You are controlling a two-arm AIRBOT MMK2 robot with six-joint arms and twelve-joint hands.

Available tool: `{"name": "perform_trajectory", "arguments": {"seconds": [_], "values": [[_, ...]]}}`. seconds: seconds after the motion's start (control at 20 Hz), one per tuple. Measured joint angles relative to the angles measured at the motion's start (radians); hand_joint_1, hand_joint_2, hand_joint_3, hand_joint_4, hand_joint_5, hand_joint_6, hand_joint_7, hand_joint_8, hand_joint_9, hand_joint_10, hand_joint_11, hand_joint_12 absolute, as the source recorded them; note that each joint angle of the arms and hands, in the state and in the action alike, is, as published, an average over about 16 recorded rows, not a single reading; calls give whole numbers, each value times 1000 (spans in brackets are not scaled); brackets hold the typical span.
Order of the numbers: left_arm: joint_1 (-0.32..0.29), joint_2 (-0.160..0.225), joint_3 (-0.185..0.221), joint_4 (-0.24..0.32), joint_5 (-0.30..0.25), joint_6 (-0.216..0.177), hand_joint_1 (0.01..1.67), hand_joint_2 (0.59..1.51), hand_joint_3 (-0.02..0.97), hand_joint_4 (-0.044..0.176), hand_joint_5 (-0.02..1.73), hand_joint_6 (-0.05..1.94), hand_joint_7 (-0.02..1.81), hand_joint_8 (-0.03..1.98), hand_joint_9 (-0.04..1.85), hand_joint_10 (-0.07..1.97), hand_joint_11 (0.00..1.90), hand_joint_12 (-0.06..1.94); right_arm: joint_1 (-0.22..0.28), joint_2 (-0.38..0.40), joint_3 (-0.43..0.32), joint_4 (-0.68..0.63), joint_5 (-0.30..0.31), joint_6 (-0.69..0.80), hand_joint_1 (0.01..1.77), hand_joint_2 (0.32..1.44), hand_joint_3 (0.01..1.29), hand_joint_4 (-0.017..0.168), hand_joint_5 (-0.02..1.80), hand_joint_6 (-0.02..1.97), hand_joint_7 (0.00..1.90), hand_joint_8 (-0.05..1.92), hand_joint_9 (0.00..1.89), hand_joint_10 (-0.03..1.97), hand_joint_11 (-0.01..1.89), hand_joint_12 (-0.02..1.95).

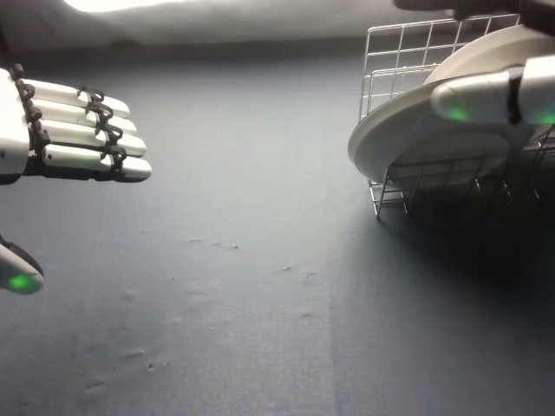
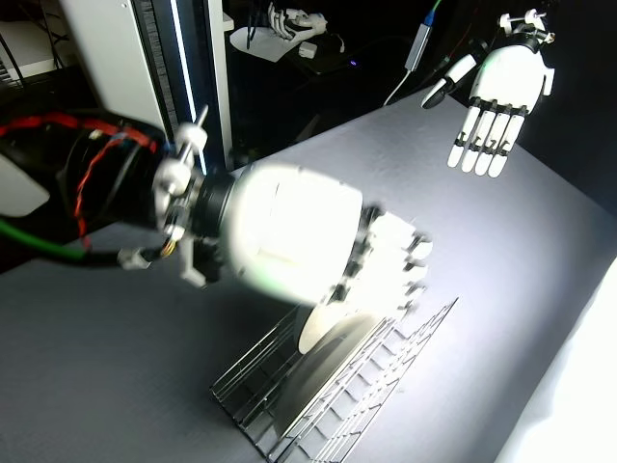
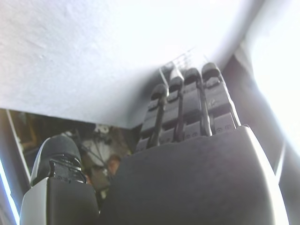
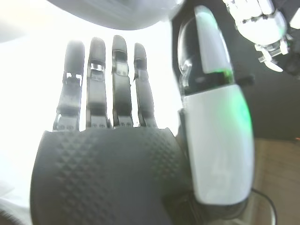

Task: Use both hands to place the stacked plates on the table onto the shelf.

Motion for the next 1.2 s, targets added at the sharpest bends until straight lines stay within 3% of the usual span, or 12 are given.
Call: {"name": "perform_trajectory", "arguments": {"seconds": [0.15, 0.25, 0.45, 0.7, 0.85, 1.0, 1.1, 1.2], "values": [[-2, 0, -12, -2, -4, 0, 15, 1110, 20, -1, 280, 6, 312, 15, 285, 26, 188, 163, 4, 0, -19, -118, 46, 0, 419, 1129, 16, -3, 336, 122, 387, 42, 178, 491, 38, 1135], [-3, 0, -21, -3, -6, 0, 18, 1131, 20, -1, 395, 55, 444, 66, 399, 115, 273, 313, 5, 1, -31, -210, 86, 1, 281, 1133, 16, 5, 413, 175, 464, 126, 254, 577, 100, 1172], [-6, -1, -37, -5, -10, 0, 49, 1184, 20, -1, 629, 466, 699, 492, 647, 572, 501, 768, -3, 2, -46, -398, 177, 2, 101, 1130, 17, 33, 689, 581, 734, 562, 569, 894, 373, 1326], [-8, -1, -51, -1, -14, -1, 193, 1236, 17, 46, 979, 1028, 1087, 1082, 1050, 1161, 934, 1335, -18, 4, -45, -594, 300, 2, 140, 1145, 18, 37, 1141, 1160, 1182, 1155, 1074, 1387, 898, 1651], [-9, -1, -56, 1, -16, -1, 306, 1276, 12, 67, 1089, 1381, 1202, 1426, 1178, 1505, 1117, 1622, -24, 5, -40, -671, 366, 0, 219, 1190, 25, 60, 1440, 1511, 1492, 1511, 1412, 1685, 1250, 1844], [-10, -1, -58, 3, -17, -2, 384, 1300, 8, 79, 1152, 1687, 1269, 1735, 1257, 1808, 1247, 1851, -26, 5, -37, -710, 401, -2, 271, 1215, 27, 76, 1611, 1800, 1656, 1797, 1617, 1883, 1501, 1915], [-11, -1, -58, 4, -18, -2, 443, 1307, 6, 93, 1194, 1833, 1304, 1876, 1316, 1901, 1333, 1890, -26, 5, -34, -727, 419, -3, 309, 1235, 29, 68, 1659, 1909, 1693, 1893, 1680, 1913, 1617, 1908], [-11, -1, -59, 7, -19, -2, 512, 1311, 3, 114, 1255, 1836, 1373, 1880, 1391, 1890, 1431, 1906, -26, 5, -31, -742, 437, -5, 336, 1263, 31, 54, 1700, 1910, 1733, 1903, 1729, 1924, 1722, 1909]]}}
